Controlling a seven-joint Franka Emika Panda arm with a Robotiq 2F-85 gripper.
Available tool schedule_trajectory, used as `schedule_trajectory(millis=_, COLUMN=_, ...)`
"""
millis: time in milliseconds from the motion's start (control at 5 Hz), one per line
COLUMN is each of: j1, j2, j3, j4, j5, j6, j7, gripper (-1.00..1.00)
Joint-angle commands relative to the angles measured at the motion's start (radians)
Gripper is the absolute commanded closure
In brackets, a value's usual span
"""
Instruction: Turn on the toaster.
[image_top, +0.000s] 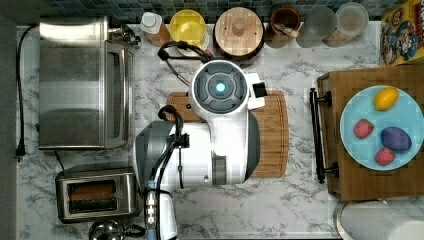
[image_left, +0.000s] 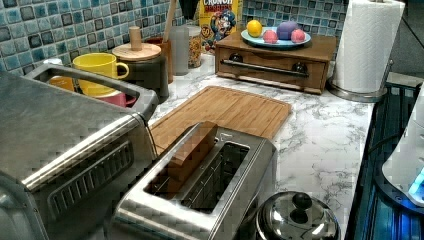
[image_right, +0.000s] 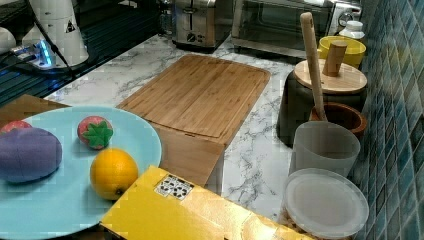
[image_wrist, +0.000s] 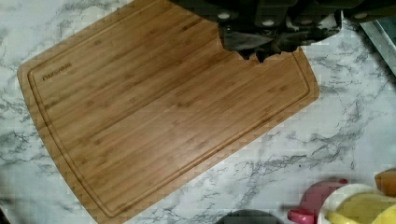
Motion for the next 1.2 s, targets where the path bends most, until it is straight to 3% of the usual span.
schedule_trajectory(millis=200, j1=0.077, j2=-0.145, j3=0.088, j4=-0.198, j5=0.082, j6=0.043, j7=-0.11, gripper=1.0)
schedule_trajectory(millis=1200, j1=0.15, j2=-0.264, j3=0.178, j4=-0.499, j5=0.24, j6=0.184, j7=-0.301, gripper=1.0)
